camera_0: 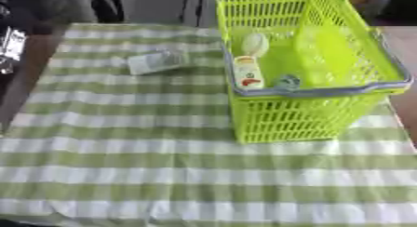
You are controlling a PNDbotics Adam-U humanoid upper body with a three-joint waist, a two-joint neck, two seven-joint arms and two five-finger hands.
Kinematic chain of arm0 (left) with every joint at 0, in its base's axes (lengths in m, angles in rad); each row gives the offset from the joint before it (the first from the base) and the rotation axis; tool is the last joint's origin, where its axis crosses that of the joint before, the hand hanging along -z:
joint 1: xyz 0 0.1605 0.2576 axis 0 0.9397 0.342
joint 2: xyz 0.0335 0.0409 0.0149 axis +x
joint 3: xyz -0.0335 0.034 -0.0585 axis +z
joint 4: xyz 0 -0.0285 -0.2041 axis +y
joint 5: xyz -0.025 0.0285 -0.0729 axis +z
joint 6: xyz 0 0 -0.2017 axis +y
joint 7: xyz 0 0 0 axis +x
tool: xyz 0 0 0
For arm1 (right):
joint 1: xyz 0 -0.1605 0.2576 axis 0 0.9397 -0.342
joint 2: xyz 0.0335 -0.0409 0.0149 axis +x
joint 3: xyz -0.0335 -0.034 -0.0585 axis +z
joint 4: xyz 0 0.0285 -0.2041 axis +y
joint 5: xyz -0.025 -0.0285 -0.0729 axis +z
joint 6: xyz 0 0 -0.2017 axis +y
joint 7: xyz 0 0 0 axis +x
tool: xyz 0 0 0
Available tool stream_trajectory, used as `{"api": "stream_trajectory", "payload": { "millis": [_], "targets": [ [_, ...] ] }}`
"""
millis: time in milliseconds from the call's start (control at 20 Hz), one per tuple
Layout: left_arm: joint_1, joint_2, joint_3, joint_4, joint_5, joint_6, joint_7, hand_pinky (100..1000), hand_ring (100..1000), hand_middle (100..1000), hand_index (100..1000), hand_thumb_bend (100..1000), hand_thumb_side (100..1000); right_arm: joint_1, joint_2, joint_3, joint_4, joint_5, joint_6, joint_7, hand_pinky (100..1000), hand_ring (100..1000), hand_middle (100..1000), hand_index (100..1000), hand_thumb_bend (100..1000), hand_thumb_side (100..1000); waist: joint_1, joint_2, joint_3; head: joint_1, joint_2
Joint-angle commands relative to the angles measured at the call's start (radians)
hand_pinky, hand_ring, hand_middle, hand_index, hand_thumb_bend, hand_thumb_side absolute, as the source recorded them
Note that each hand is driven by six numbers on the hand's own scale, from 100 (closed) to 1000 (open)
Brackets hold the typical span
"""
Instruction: Pick up objects on the table and place them in the box.
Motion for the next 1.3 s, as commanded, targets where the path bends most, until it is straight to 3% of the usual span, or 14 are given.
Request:
{"api": "stream_trajectory", "payload": {
  "millis": [50, 1050, 1300],
  "targets": [
    [-0.006, 0.016, 0.001, -0.020, -0.002, -0.002, -0.003, 770, 807, 793, 753, 214, 799, -0.009, -0.017, -0.010, -0.018, 0.009, -0.001, -0.001, 560, 568, 626, 778, 133, 406, 0.001, -0.019, 0.002, 0.003, -0.010],
    [-0.006, 0.024, 0.002, -0.019, -0.009, 0.001, -0.007, 772, 809, 791, 757, 193, 810, -0.009, -0.017, -0.013, -0.017, 0.014, 0.000, -0.003, 559, 567, 626, 778, 138, 408, 0.004, -0.023, 0.000, 0.005, -0.014],
    [-0.060, 0.121, -0.010, 0.020, -0.194, 0.058, -0.074, 780, 816, 774, 790, 170, 796, -0.009, -0.021, -0.010, -0.015, 0.013, 0.000, 0.001, 559, 567, 626, 778, 139, 411, 0.007, -0.025, -0.004, 0.010, -0.012]
  ]
}}
